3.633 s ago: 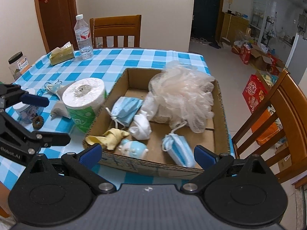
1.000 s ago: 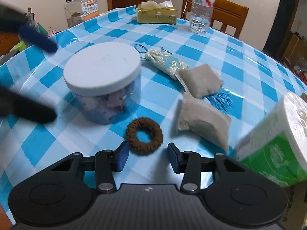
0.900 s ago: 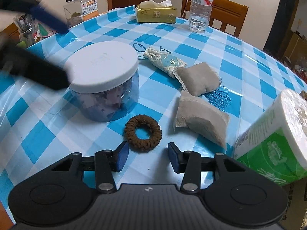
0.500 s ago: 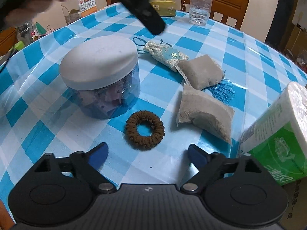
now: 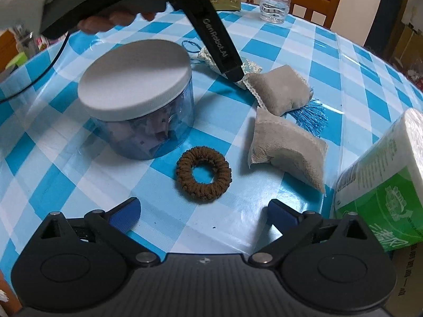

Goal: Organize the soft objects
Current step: 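Move the left tool to the patterned pouch while the right tool approaches the brown hair tie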

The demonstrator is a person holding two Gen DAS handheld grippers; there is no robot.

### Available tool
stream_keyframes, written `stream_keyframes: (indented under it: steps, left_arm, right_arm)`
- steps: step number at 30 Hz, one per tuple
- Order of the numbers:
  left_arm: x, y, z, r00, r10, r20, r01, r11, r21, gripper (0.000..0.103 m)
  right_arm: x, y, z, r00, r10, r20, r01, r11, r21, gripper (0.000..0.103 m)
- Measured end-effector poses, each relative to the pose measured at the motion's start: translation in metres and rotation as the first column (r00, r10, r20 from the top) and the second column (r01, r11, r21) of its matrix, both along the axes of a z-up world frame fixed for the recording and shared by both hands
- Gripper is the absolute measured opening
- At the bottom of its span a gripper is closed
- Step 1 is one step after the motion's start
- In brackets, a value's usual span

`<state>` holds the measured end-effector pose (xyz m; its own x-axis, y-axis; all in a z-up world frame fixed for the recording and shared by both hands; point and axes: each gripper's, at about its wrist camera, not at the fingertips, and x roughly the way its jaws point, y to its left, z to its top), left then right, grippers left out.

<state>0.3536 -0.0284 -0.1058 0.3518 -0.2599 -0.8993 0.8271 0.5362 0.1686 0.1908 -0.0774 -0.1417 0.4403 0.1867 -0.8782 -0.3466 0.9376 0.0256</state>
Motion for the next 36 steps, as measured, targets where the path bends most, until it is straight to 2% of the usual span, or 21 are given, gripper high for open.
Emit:
stream_keyframes:
  steps: [4, 9, 19, 22, 26, 29, 32, 34, 36]
  left_arm:
    - [0.006, -0.001, -0.006, 1.000, -0.017, 0.010, 0.016, 1.000, 0.026, 0.076]
    - [0.018, 0.001, -0.007, 0.999, 0.028, 0.040, -0.028, 1.000, -0.002, 0.077]
    - [0.018, -0.007, 0.001, 0.997, -0.045, 0.065, 0.047, 0.999, -0.020, 0.076]
    - [0.020, -0.005, 0.009, 0.997, -0.052, 0.059, 0.056, 0.996, -0.075, 0.076]
    - [0.033, -0.009, 0.004, 0.999, -0.034, 0.017, 0.036, 0.993, -0.112, 0.076]
    - [0.044, -0.008, -0.004, 0.998, -0.010, -0.069, 0.000, 0.990, -0.143, 0.071]
    - [0.045, -0.001, -0.006, 0.990, -0.006, -0.143, -0.017, 0.987, -0.162, 0.071]
    - [0.038, 0.003, -0.006, 0.984, -0.035, -0.173, 0.008, 0.988, -0.155, 0.071]
    - [0.028, 0.005, -0.007, 0.984, -0.077, -0.160, 0.058, 0.991, -0.120, 0.071]
  right_arm:
    - [0.000, 0.004, -0.001, 1.000, -0.006, -0.004, 0.006, 1.000, -0.023, 0.103]
    - [0.001, 0.004, -0.001, 1.000, 0.001, -0.018, -0.002, 1.000, -0.029, 0.103]
    - [-0.004, 0.005, -0.001, 1.000, 0.004, 0.002, -0.004, 1.000, -0.024, 0.103]
    - [-0.004, 0.004, 0.000, 1.000, 0.004, -0.001, -0.004, 1.000, -0.026, 0.103]
    - [-0.004, 0.004, -0.001, 1.000, 0.003, 0.004, -0.003, 1.000, -0.024, 0.103]
    - [-0.004, 0.004, -0.001, 1.000, 0.003, 0.000, -0.003, 1.000, -0.026, 0.103]
    - [-0.003, 0.004, 0.000, 1.000, 0.002, -0.004, -0.002, 1.000, -0.027, 0.103]
    - [-0.003, 0.004, 0.000, 1.000, 0.001, -0.004, -0.001, 1.000, -0.027, 0.103]
    - [-0.003, 0.004, 0.000, 1.000, 0.001, -0.004, -0.001, 1.000, -0.027, 0.103]
